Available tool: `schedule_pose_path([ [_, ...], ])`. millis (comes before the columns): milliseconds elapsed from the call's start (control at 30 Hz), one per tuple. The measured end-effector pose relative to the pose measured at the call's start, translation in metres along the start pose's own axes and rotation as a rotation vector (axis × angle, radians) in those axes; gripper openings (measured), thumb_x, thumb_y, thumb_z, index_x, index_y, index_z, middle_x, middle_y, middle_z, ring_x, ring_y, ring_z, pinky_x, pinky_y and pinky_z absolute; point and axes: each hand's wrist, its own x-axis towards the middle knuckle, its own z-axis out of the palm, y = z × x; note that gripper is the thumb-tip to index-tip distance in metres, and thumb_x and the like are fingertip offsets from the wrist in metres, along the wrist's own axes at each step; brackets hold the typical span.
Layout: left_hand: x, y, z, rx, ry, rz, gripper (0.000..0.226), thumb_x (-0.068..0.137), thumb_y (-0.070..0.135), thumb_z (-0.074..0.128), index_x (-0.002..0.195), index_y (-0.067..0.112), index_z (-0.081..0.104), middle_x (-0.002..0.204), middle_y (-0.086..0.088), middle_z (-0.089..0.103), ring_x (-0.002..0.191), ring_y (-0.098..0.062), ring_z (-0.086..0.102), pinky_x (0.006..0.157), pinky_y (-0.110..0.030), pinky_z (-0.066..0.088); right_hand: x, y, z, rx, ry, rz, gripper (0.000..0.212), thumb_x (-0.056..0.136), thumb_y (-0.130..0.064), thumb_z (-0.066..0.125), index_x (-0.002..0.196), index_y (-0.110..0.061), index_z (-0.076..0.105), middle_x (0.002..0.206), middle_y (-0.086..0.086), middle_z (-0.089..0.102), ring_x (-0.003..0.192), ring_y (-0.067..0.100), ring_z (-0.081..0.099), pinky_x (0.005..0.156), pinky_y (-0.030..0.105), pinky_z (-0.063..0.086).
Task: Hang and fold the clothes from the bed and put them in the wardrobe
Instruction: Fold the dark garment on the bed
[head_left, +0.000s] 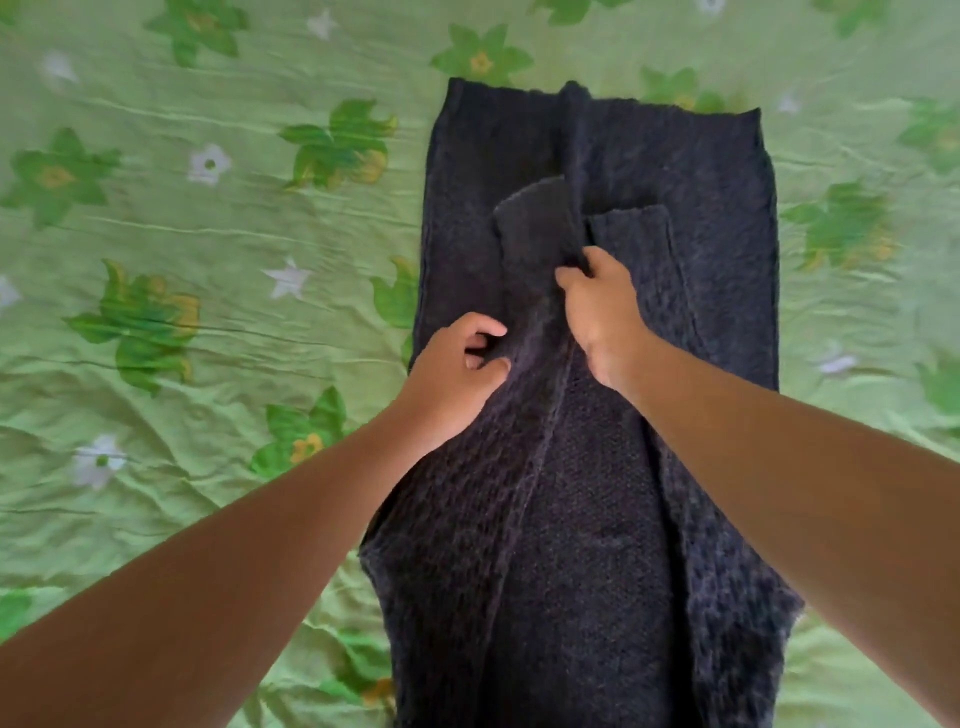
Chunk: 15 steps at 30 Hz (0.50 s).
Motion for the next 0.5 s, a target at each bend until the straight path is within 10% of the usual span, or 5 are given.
schedule_pose_path([
  [133,0.038,0.029,0.001,-0.138,0.019,0.024,0.026,0.086,0.007,0.07,0.102,0.027,0.066,0.095,0.004,0.069,0.077,-0.008,0.065,0.072,-0.019,0.048,0.023,-0.024,-0.004,0.383,-0.043,0.155,0.026,0.095,-0.006,0.047,0.102,-0.016,0.07,0.108,0.014,0.073,0.102,0.034,0.069,0.09,0.057,0.057],
  [233,0.058,0.039,0.003,-0.091,0.005,0.01,0.031,0.084,-0.004,0.064,0.103,0.02,0.066,0.099,-0.01,0.069,0.081,-0.033,0.066,0.065,-0.028,0.047,0.039,-0.022,-0.015,0.0,0.052,0.103,0.014,0.094,-0.013,0.048,0.088,-0.017,0.06,0.095,0.009,0.065,0.091,0.029,0.063,0.086,0.058,0.055],
  [400,0.08,0.045,0.004,-0.105,-0.016,-0.022,0.033,0.088,0.005,0.067,0.113,0.027,0.068,0.099,-0.012,0.071,0.068,-0.026,0.059,0.061,-0.029,0.041,0.057,-0.011,-0.057,-0.735,0.359,-0.43,0.027,0.098,-0.031,0.052,0.121,-0.02,0.059,0.113,0.01,0.061,0.102,0.031,0.058,0.08,0.042,0.049],
  [500,0.098,0.055,0.005,-0.114,0.026,-0.002,0.032,0.091,0.005,0.064,0.114,0.026,0.07,0.086,-0.001,0.064,0.054,-0.008,0.048,0.05,-0.017,0.037,0.072,-0.003,-0.088,-0.653,0.277,-0.033,0.048,0.093,-0.038,0.064,0.132,-0.014,0.049,0.124,0.015,0.057,0.111,0.036,0.056,0.09,0.05,0.051],
])
